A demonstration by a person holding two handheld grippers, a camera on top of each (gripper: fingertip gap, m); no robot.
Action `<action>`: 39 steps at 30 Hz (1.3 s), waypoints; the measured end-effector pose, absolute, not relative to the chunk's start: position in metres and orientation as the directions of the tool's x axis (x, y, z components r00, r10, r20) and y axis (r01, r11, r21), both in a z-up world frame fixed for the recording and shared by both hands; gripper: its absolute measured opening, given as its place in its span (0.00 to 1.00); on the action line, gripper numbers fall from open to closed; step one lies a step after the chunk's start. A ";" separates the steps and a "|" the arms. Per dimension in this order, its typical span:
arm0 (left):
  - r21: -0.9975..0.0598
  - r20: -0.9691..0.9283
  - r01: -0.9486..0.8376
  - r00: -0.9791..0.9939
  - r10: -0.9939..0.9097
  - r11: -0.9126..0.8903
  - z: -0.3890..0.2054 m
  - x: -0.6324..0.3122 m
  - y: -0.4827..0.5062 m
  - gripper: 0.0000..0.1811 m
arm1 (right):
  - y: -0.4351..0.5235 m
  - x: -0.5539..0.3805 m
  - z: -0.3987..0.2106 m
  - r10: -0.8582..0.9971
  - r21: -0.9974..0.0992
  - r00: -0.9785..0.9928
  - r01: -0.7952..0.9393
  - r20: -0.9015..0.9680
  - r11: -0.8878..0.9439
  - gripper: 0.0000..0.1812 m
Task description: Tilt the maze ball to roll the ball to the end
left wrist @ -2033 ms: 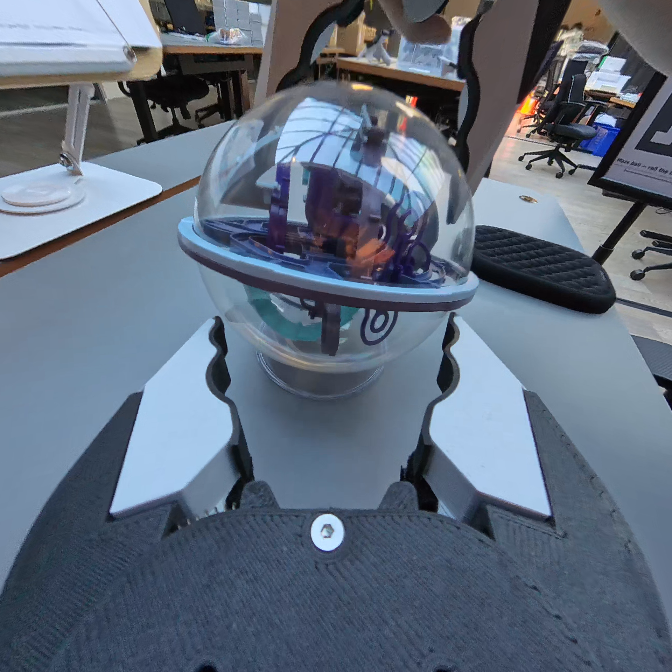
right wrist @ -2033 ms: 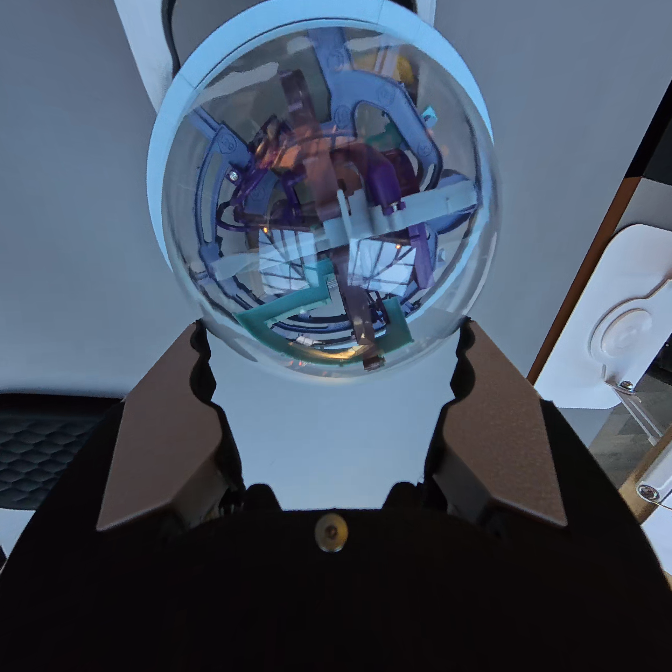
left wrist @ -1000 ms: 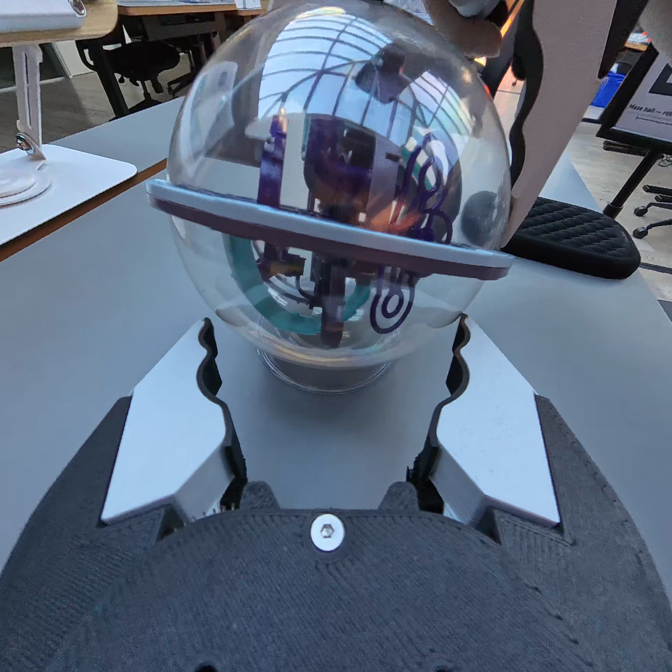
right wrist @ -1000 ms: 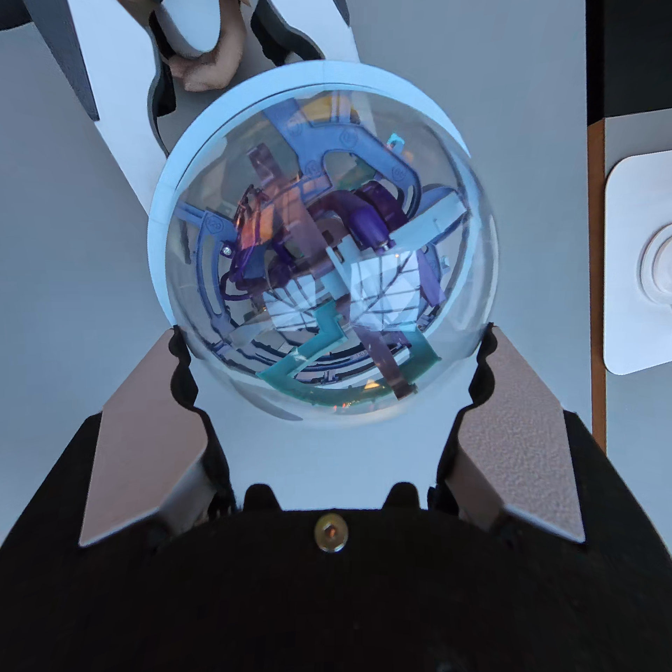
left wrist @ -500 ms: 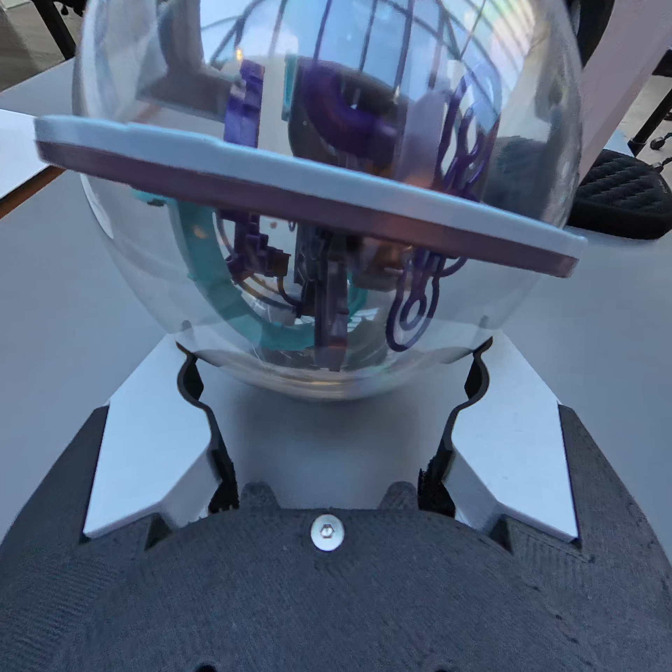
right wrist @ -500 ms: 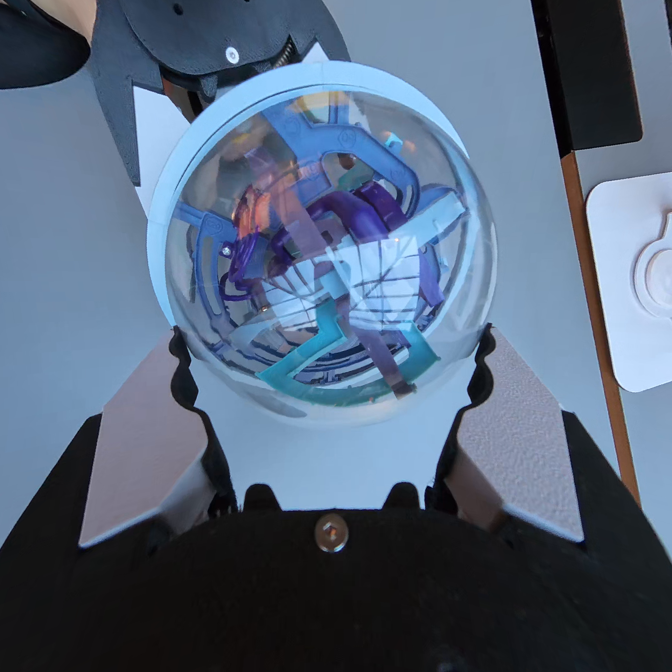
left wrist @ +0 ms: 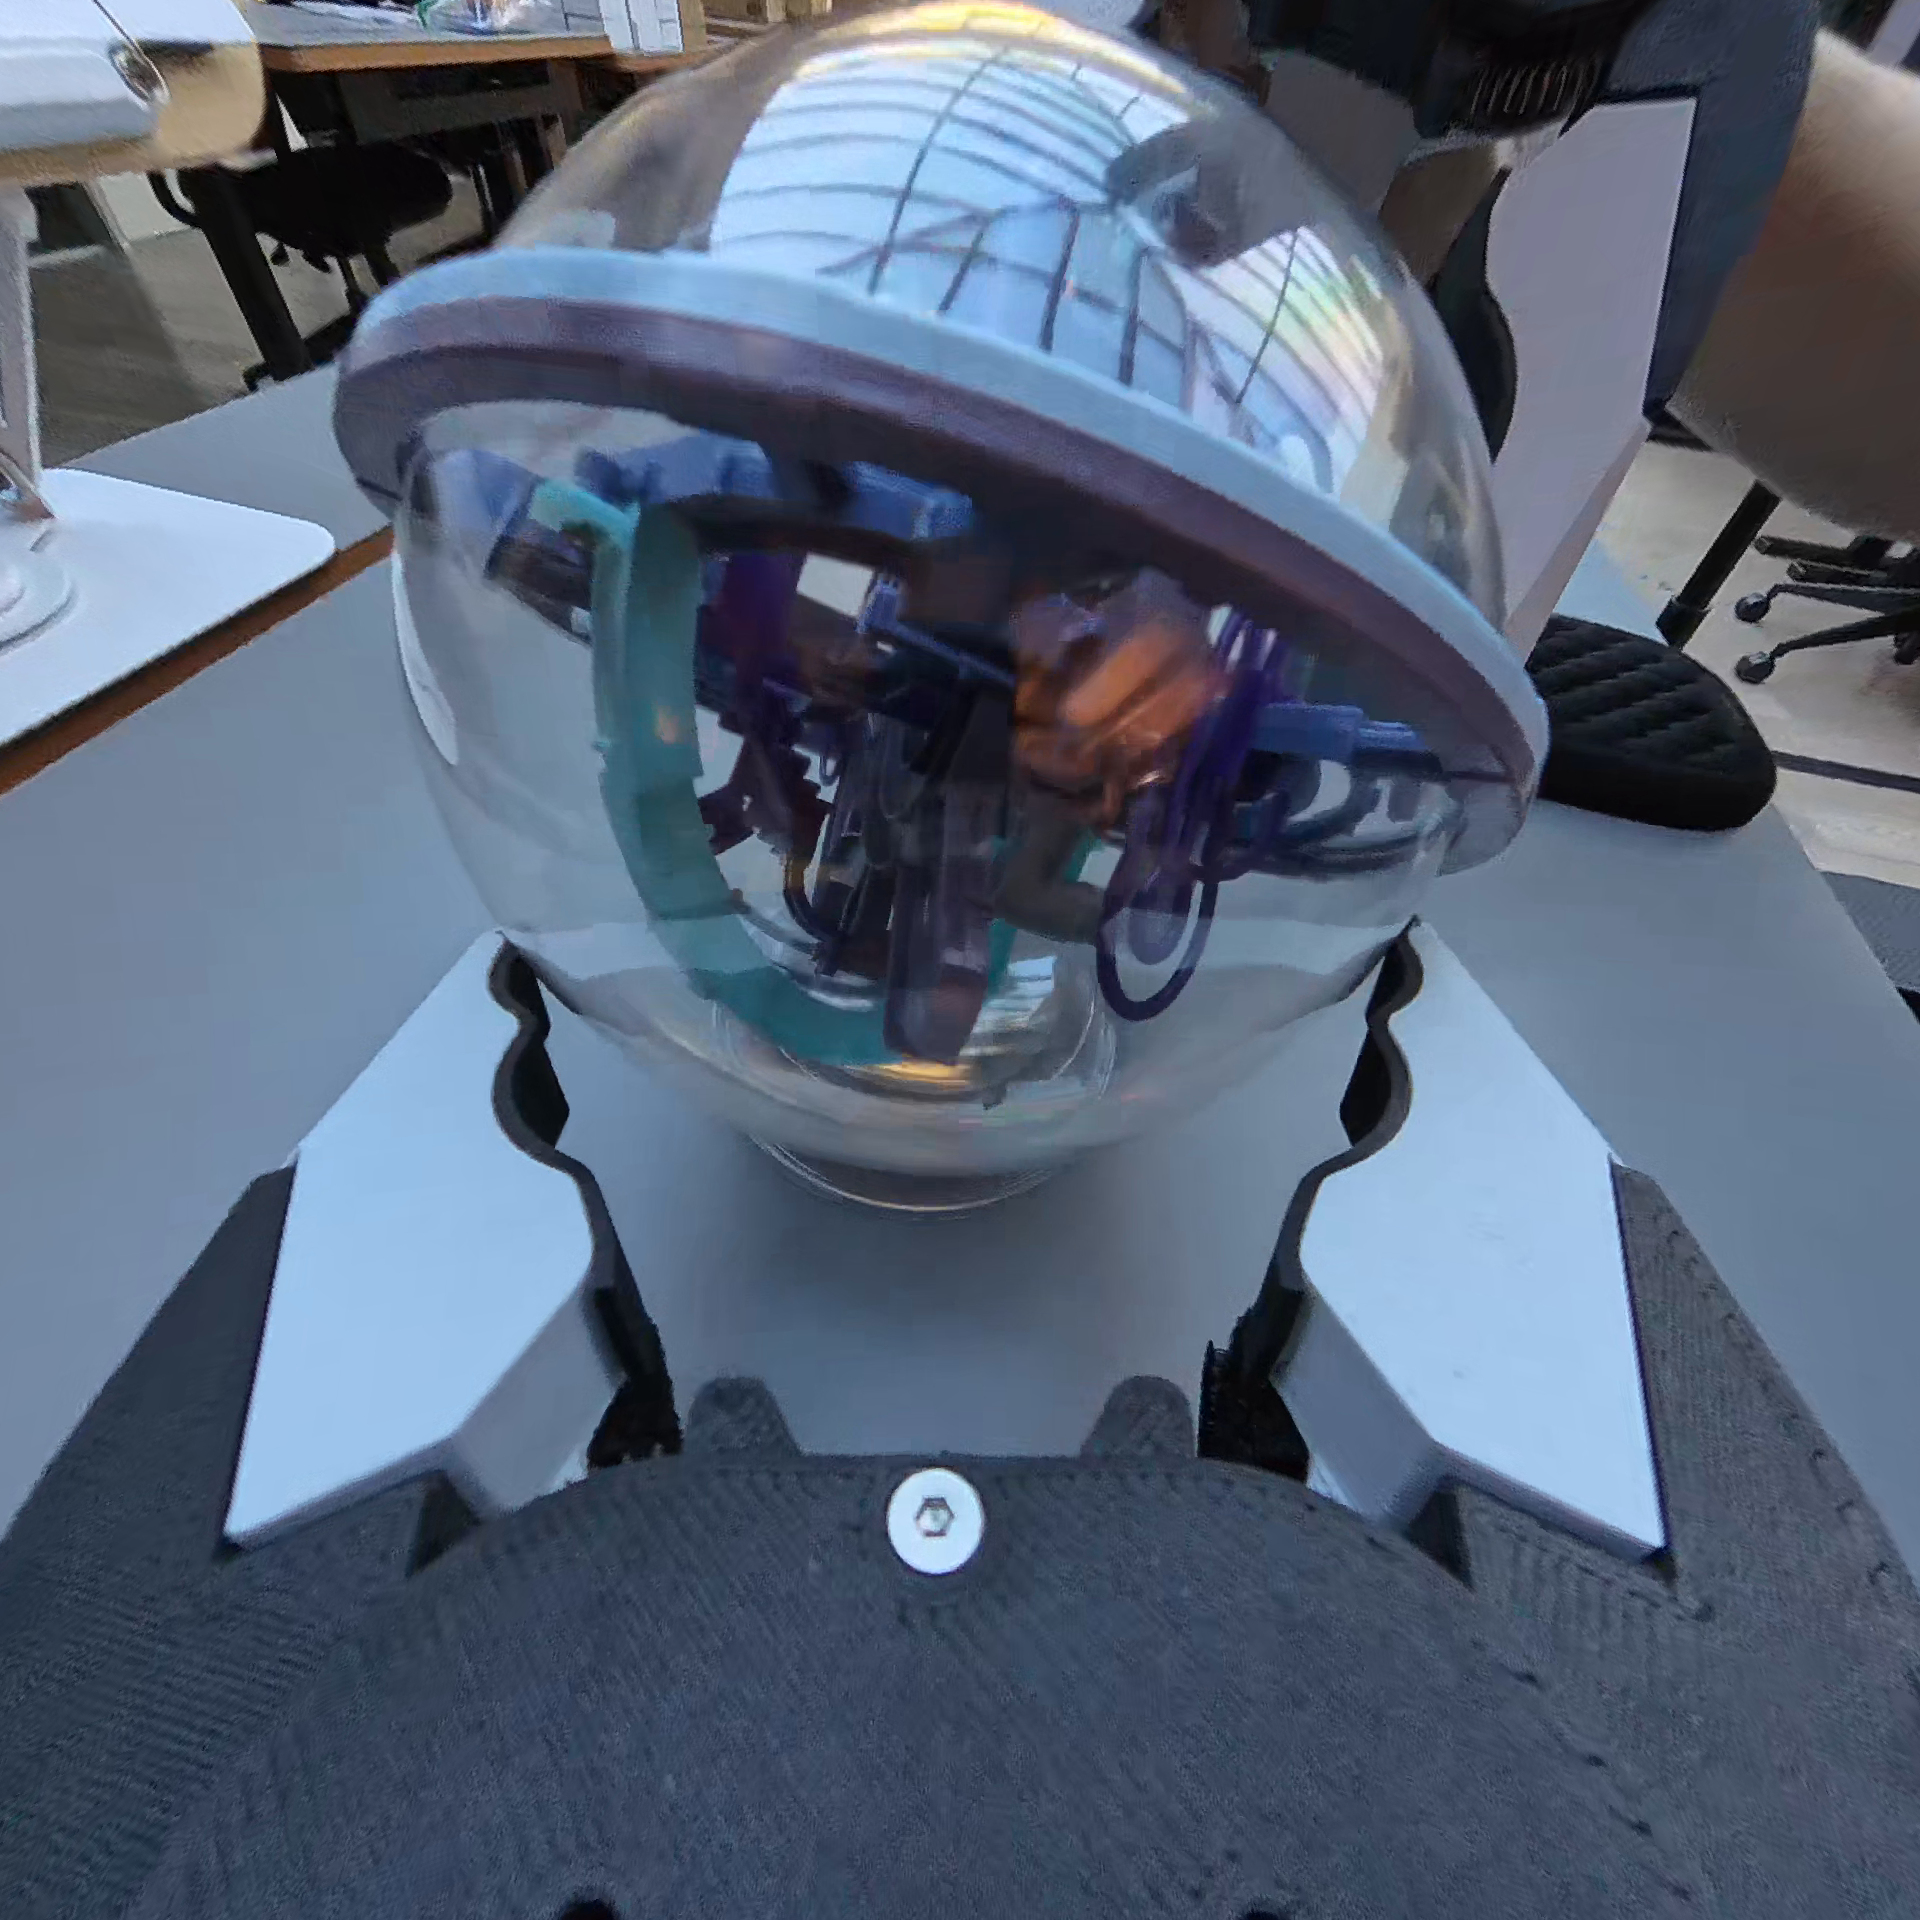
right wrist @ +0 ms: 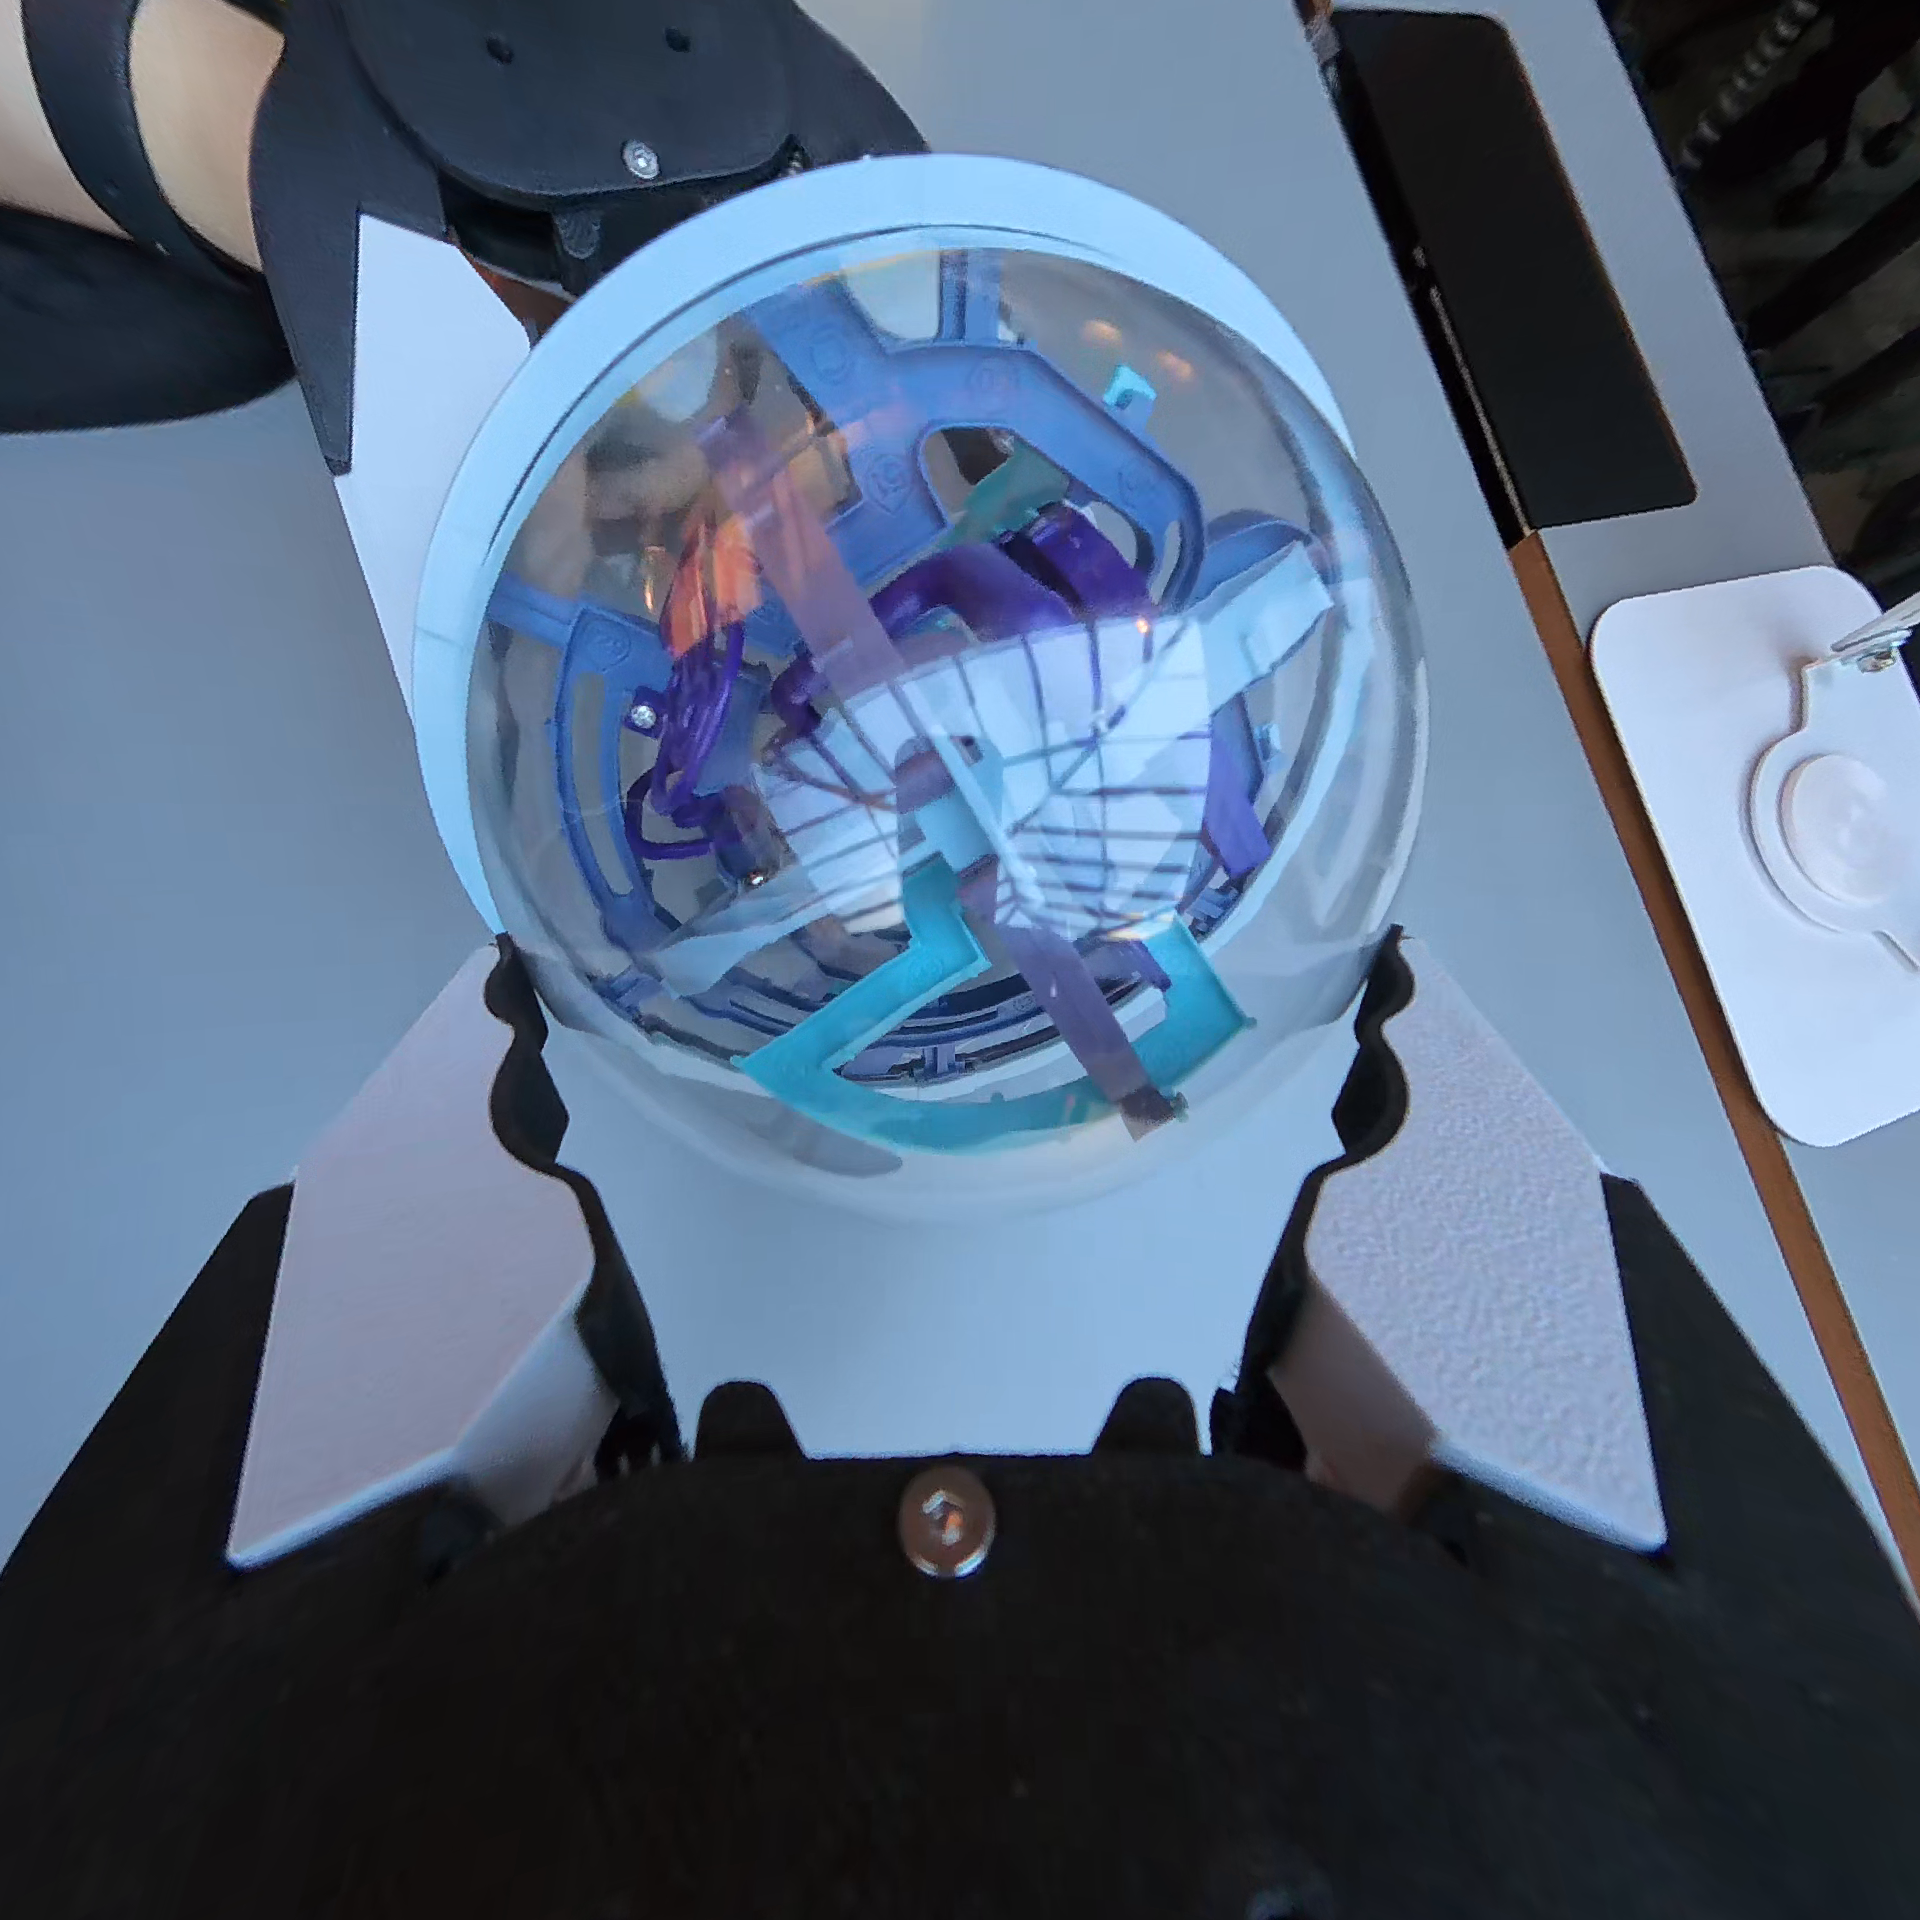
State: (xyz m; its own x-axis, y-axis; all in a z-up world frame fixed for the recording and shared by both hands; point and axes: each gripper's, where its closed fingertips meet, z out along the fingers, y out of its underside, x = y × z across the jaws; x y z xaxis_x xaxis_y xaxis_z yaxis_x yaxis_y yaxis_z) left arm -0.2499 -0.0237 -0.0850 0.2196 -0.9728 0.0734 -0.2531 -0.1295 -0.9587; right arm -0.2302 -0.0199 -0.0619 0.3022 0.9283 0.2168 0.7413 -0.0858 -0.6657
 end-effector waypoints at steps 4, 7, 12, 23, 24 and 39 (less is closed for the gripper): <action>-0.976 0.036 -0.200 0.234 -0.972 -0.085 -0.065 -0.253 -0.025 0.85 | -0.023 -0.236 -0.049 0.918 -0.747 0.325 0.663 0.228 -0.049 0.84; -0.978 -0.031 -0.207 0.244 -0.969 -0.021 -0.052 -0.255 -0.029 0.85 | -0.027 -0.239 -0.037 0.906 -0.795 0.327 0.606 0.269 0.017 0.84; -0.974 -0.092 -0.222 0.245 -0.965 0.036 -0.035 -0.256 -0.036 0.85 | -0.036 -0.243 -0.016 0.891 -0.869 0.334 0.480 0.309 0.121 0.84; -0.928 -0.136 -0.372 0.243 -0.961 0.037 -0.029 -0.266 -0.043 0.85 | -0.042 -0.250 -0.012 0.896 -0.940 0.365 0.311 0.253 0.139 0.84; -0.923 -0.136 -0.384 0.244 -0.960 0.033 -0.028 -0.267 -0.043 0.85 | -0.043 -0.251 -0.011 0.898 -0.947 0.367 0.292 0.244 0.138 0.84; -0.828 -0.120 -0.558 0.273 -0.954 -0.055 -0.011 -0.277 -0.058 0.85 | -0.055 -0.258 0.002 0.932 -0.994 0.348 0.076 0.099 0.077 0.84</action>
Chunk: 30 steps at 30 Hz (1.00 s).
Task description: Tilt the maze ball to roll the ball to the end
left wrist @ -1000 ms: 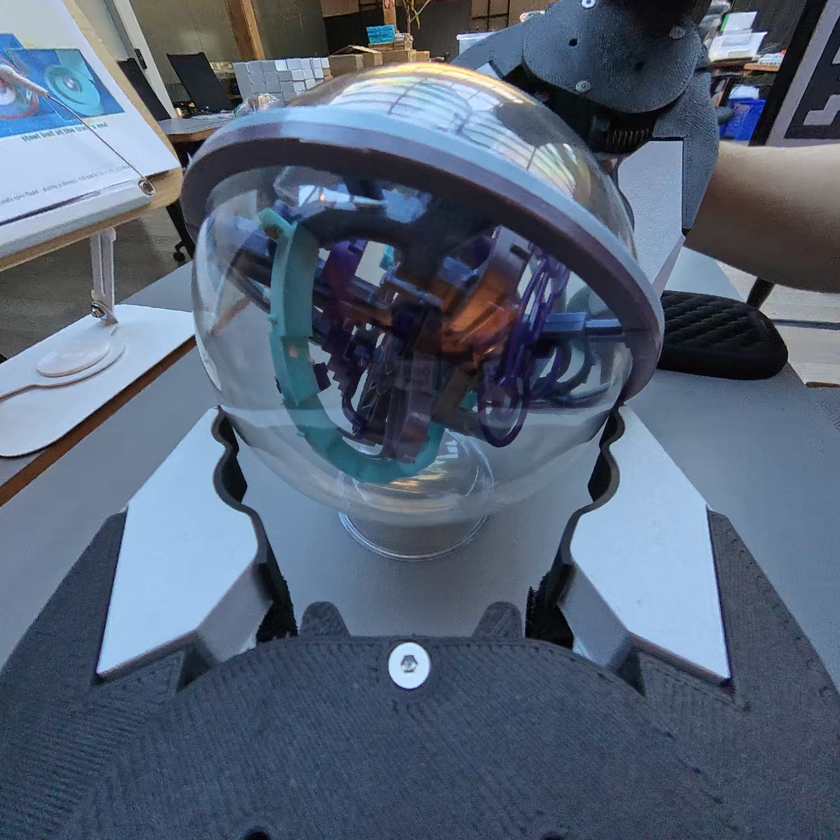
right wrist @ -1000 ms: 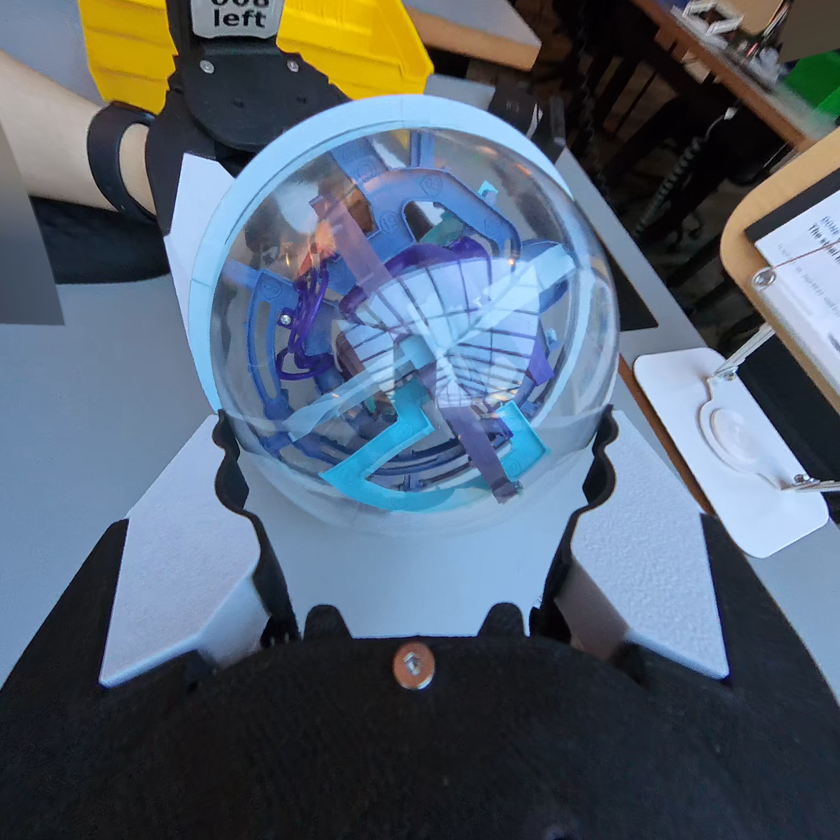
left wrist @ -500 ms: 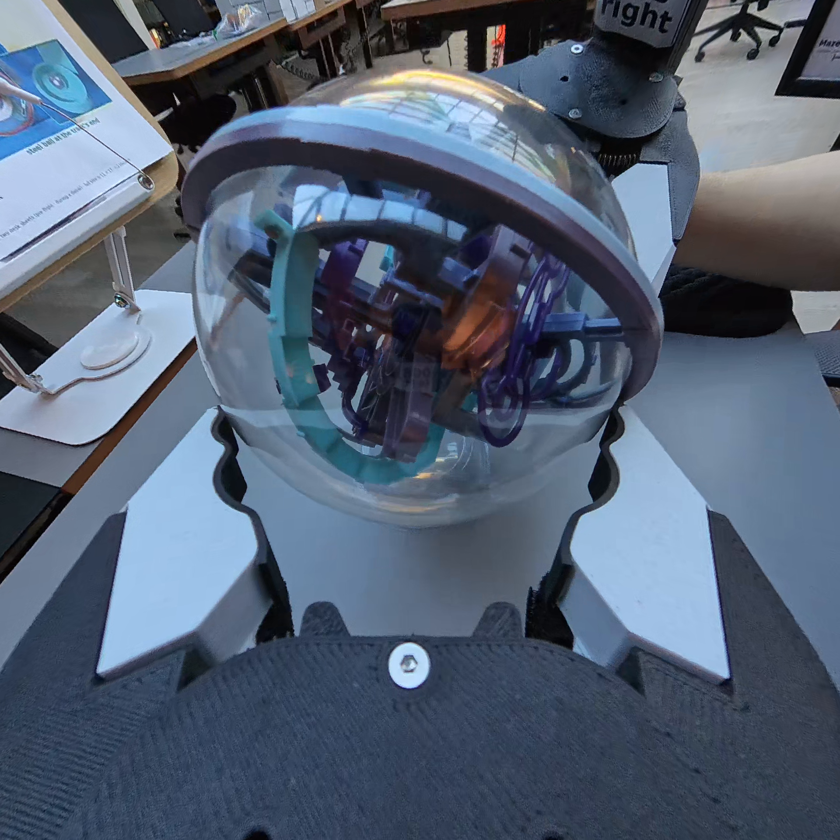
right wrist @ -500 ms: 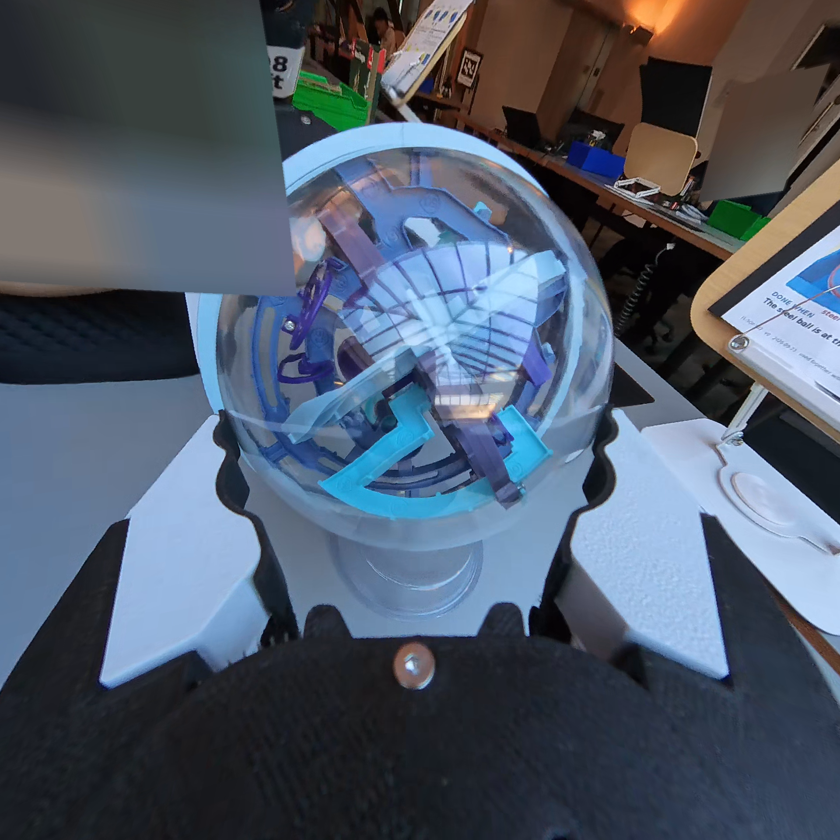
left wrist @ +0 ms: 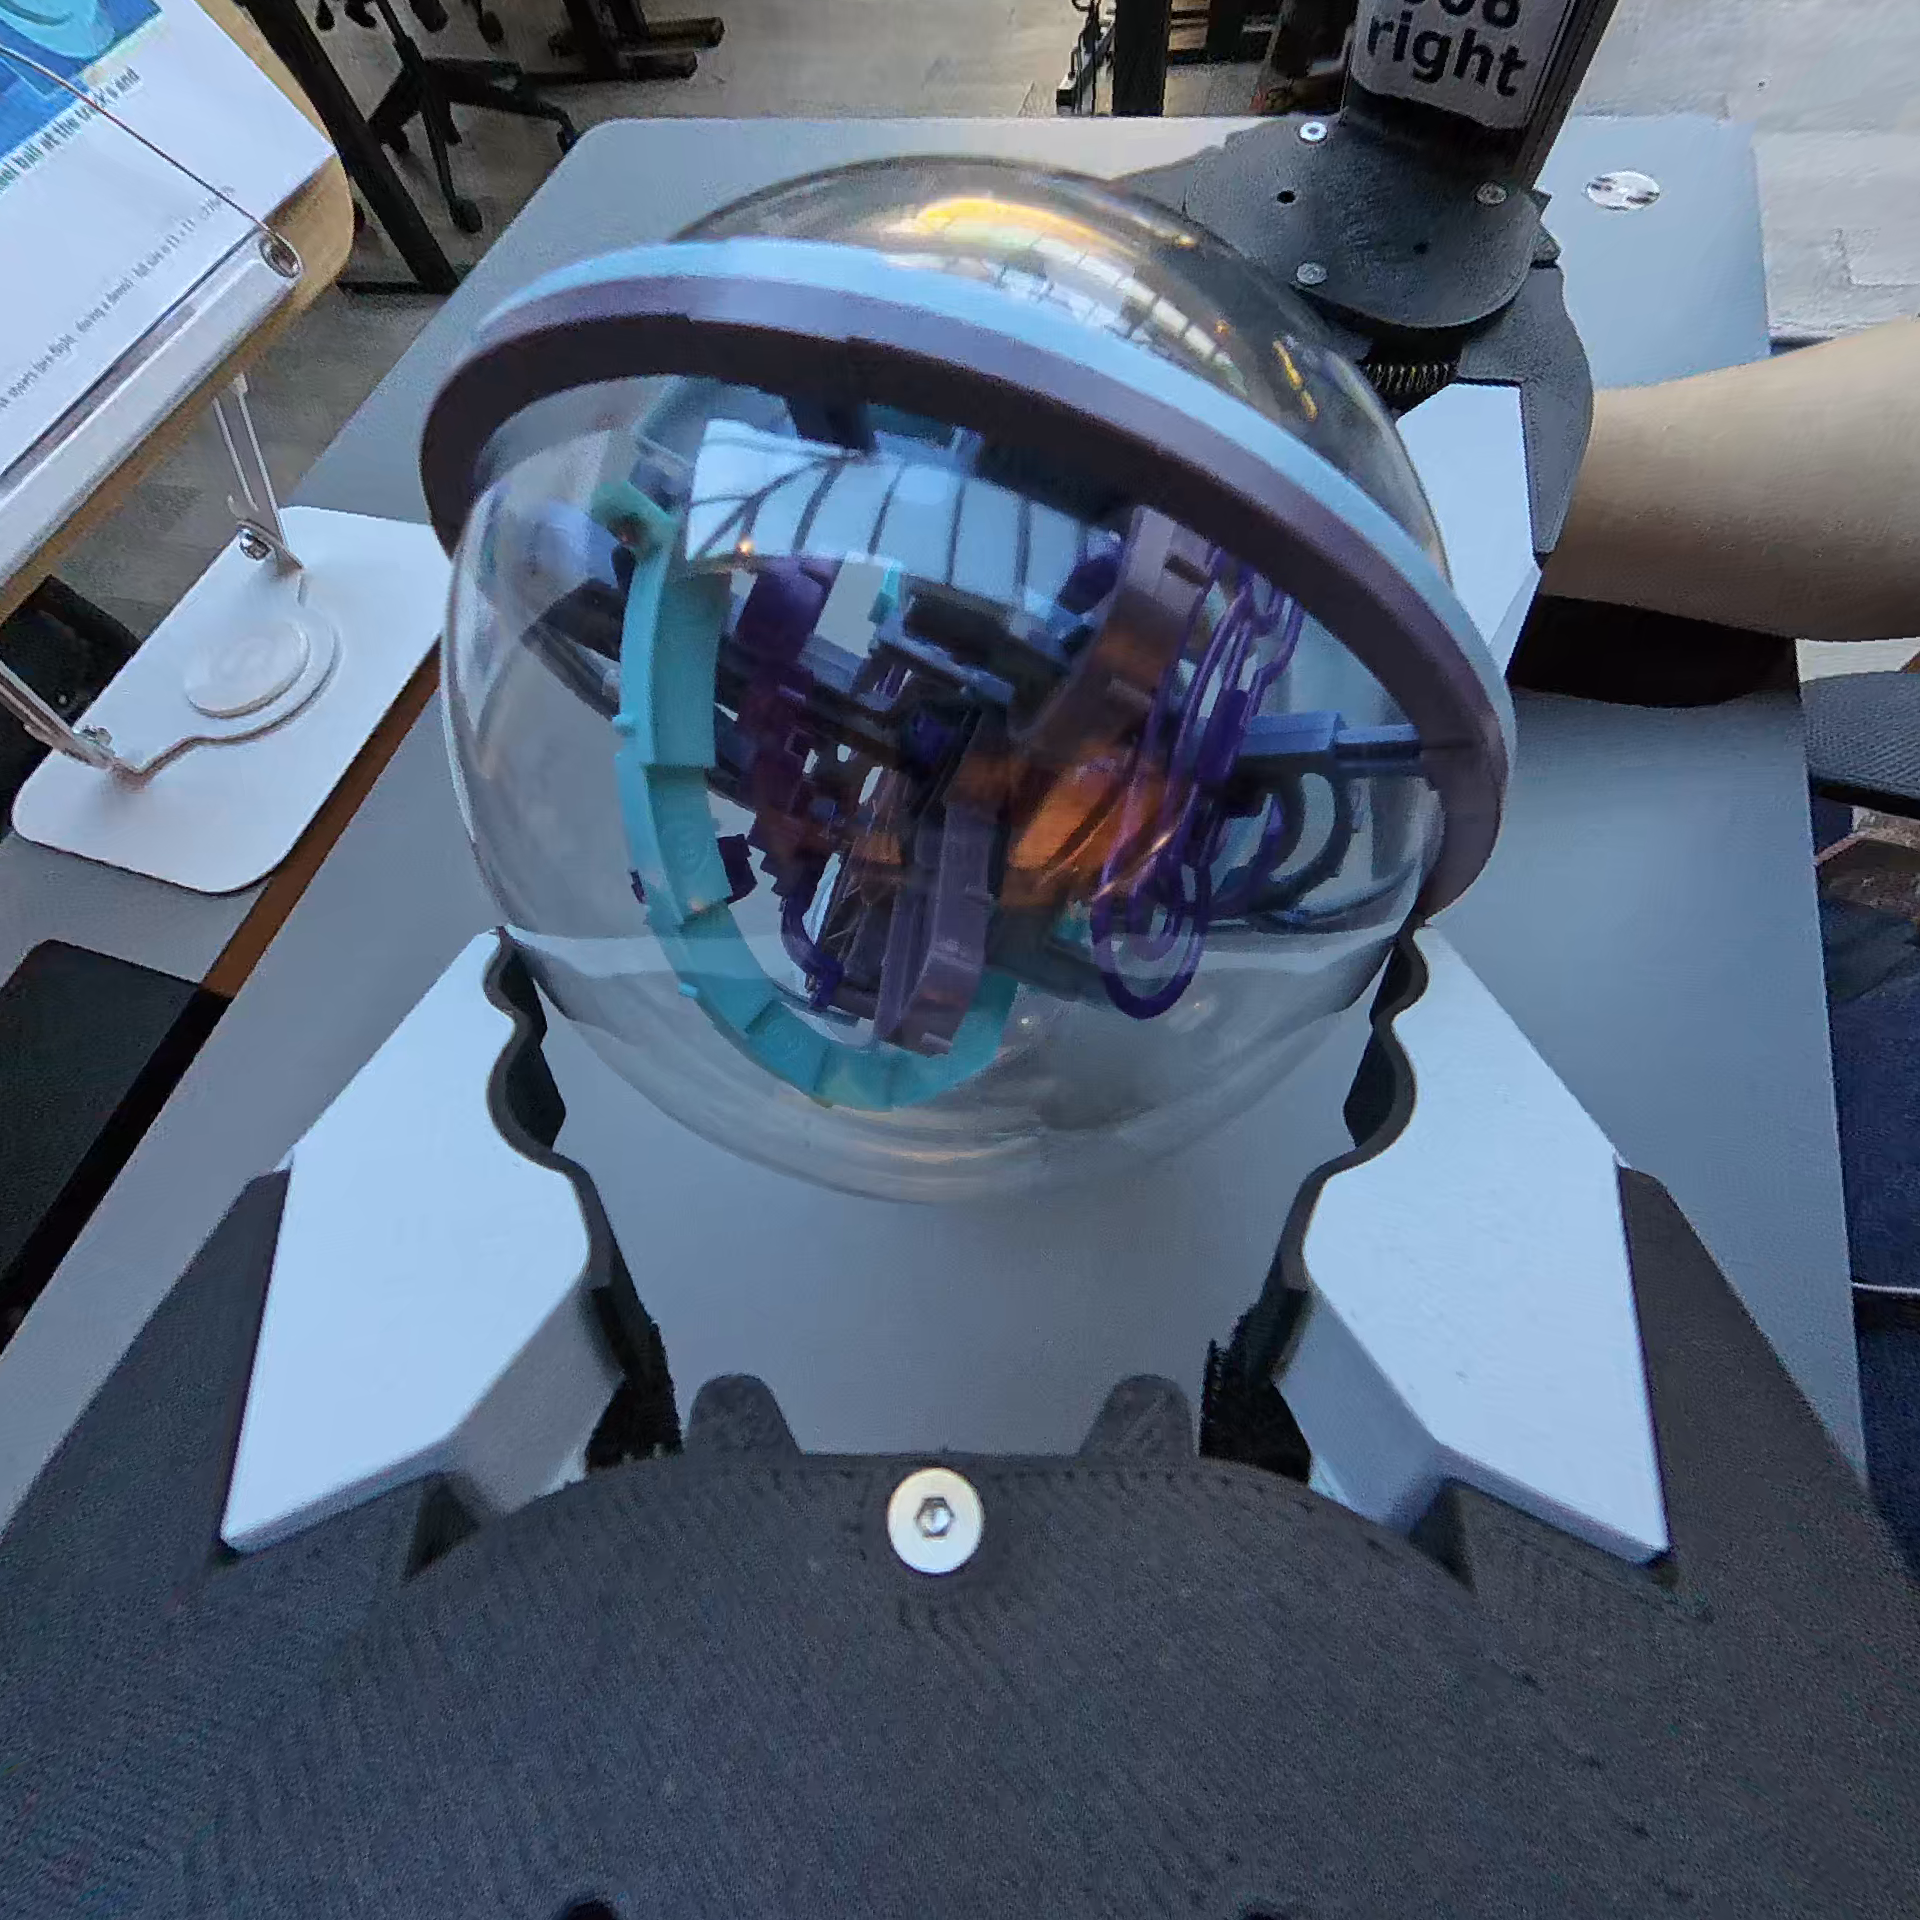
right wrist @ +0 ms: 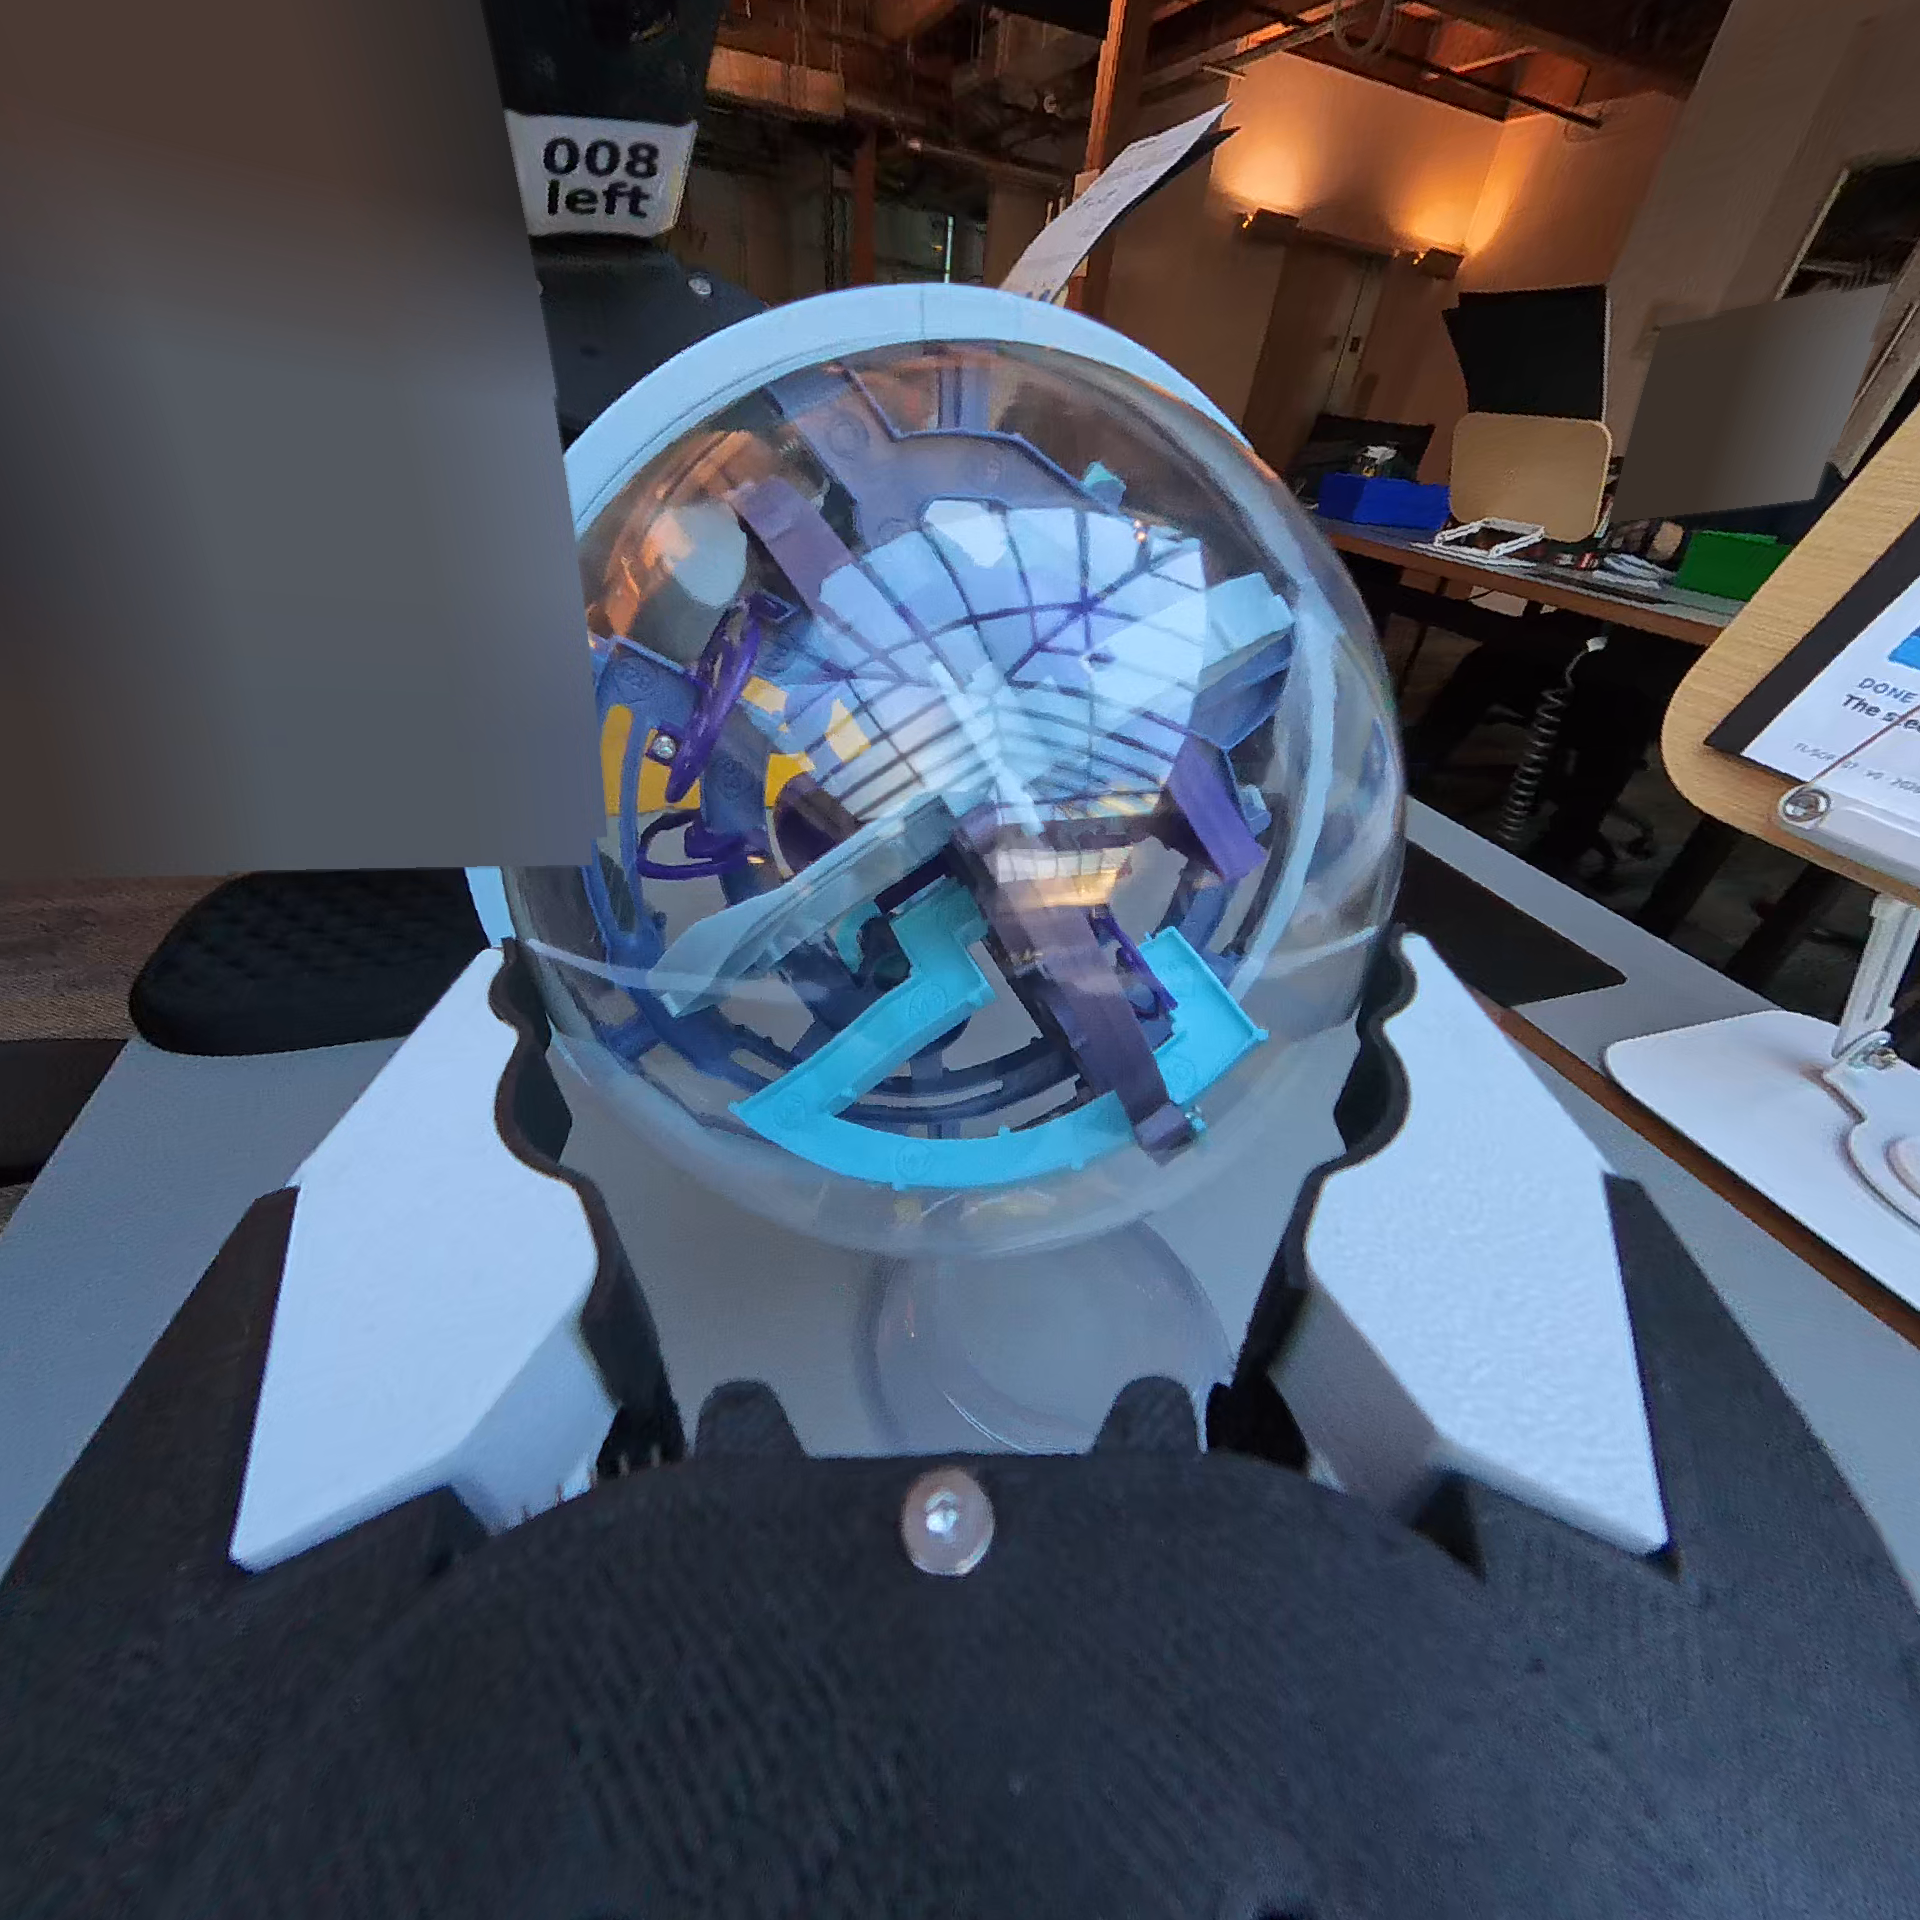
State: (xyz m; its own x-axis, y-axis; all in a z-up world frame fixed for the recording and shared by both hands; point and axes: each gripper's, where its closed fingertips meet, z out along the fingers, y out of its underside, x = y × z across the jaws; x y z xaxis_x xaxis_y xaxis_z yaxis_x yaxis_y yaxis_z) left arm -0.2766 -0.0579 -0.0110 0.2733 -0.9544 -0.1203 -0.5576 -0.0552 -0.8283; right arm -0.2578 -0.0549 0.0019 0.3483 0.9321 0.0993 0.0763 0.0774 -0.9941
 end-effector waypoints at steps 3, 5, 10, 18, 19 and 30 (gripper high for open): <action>-0.814 -0.089 -0.573 0.283 -0.955 -0.094 -0.009 -0.279 -0.060 0.85 | -0.056 -0.260 0.004 0.940 -0.998 0.337 0.041 0.055 0.043 0.84; -0.802 -0.059 -0.584 0.289 -0.955 -0.128 -0.008 -0.280 -0.061 0.85 | -0.057 -0.261 0.004 0.944 -1.000 0.330 0.014 0.015 0.011 0.84; -0.749 0.026 -0.625 0.305 -0.952 -0.221 -0.006 -0.285 -0.063 0.85 | -0.057 -0.265 0.003 0.945 -0.993 0.306 -0.053 -0.118 -0.107 0.84; -0.621 0.201 -0.670 0.365 -0.909 -0.407 -0.012 -0.294 -0.064 0.84 | -0.058 -0.276 -0.013 0.891 -0.915 0.209 -0.121 -0.403 -0.386 0.84; -0.598 0.217 -0.680 0.372 -0.902 -0.424 -0.014 -0.296 -0.065 0.84 | -0.059 -0.278 -0.016 0.880 -0.902 0.199 -0.119 -0.430 -0.414 0.84; -0.487 0.274 -0.726 0.401 -0.874 -0.485 -0.024 -0.307 -0.067 0.84 | -0.062 -0.290 -0.029 0.831 -0.845 0.158 -0.148 -0.533 -0.514 0.84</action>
